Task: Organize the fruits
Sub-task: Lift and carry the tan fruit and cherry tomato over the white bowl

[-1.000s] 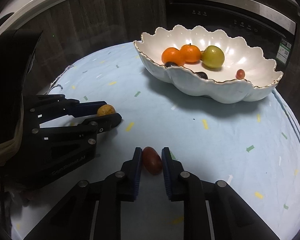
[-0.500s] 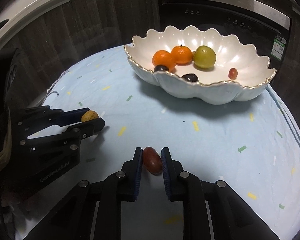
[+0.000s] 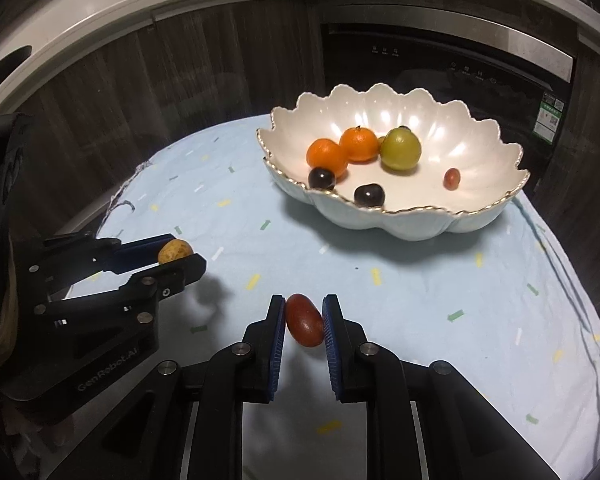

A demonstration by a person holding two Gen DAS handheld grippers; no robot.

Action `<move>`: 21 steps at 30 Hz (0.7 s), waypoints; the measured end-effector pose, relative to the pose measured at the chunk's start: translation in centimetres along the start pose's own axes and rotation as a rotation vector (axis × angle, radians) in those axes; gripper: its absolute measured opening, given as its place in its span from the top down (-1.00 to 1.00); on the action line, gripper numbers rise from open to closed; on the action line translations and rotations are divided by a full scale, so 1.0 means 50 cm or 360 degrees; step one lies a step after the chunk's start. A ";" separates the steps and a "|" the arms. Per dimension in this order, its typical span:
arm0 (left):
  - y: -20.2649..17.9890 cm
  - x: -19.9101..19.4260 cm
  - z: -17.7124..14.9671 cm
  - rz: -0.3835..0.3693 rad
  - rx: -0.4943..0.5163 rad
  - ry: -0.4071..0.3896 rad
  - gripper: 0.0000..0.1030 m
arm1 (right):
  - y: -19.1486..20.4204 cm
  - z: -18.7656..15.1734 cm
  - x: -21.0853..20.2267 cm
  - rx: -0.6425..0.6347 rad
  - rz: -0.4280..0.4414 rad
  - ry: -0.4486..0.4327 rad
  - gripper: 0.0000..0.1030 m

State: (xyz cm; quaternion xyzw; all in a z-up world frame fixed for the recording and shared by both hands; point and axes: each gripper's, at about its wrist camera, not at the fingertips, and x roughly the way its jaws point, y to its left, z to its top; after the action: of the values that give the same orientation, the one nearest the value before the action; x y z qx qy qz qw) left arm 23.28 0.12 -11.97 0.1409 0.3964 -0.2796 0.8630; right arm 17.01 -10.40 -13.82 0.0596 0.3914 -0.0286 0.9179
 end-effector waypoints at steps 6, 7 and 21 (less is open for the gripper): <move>-0.025 -0.024 0.013 0.0025 -0.0029 -0.0012 0.49 | -0.026 0.013 -0.026 0.0026 -0.0002 -0.0034 0.60; -0.028 -0.026 0.015 0.0025 -0.0034 -0.0014 0.49 | -0.030 0.016 -0.031 0.0030 -0.0001 -0.0041 0.60; -0.061 -0.069 0.044 0.0100 -0.0166 -0.0038 0.49 | -0.066 0.050 -0.086 0.0016 0.0016 -0.0152 0.60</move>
State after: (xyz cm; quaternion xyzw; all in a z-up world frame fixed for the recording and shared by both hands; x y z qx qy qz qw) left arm 20.96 -2.05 -7.99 0.1048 0.3956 -0.2332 0.8821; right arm 15.51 -13.97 -9.28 0.0646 0.3466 -0.0288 0.9353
